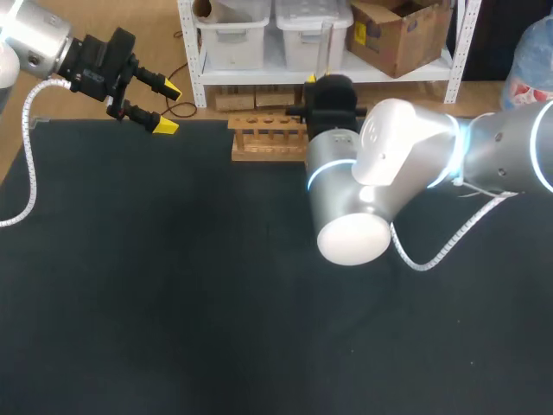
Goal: Grasp the test tube, adjust it, and insert it.
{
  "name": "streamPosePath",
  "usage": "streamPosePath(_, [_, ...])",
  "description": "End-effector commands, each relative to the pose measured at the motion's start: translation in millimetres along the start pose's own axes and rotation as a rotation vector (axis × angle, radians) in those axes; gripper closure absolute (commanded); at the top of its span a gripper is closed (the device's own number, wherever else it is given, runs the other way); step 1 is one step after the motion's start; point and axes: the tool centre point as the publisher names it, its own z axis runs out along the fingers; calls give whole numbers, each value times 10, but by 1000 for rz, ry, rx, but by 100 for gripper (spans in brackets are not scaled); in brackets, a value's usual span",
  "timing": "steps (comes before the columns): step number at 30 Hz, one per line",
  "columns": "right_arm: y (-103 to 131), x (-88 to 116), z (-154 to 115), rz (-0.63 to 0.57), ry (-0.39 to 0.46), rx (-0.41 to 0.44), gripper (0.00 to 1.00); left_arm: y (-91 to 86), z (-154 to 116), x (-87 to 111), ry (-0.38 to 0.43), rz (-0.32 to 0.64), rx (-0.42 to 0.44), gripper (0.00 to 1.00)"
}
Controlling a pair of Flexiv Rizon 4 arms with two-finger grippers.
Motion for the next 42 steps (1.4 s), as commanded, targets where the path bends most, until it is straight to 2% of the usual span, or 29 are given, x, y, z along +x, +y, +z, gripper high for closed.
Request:
streamPosePath(1, [-20,44,2,7,-1,-124,100,-3,4,5,0,1,-2,0])
streamPosePath(15, [-39,241,-52,21,27,-122,100,-3,4,5,0,1,-2,0])
streamPosePath(26, [-25,368,-53,14,43,-150,100,-3,4,5,0,1,-2,0])
streamPosePath(42, [-61,505,-9,-6,-18,-182,100,-3,4,5,0,1,-2,0])
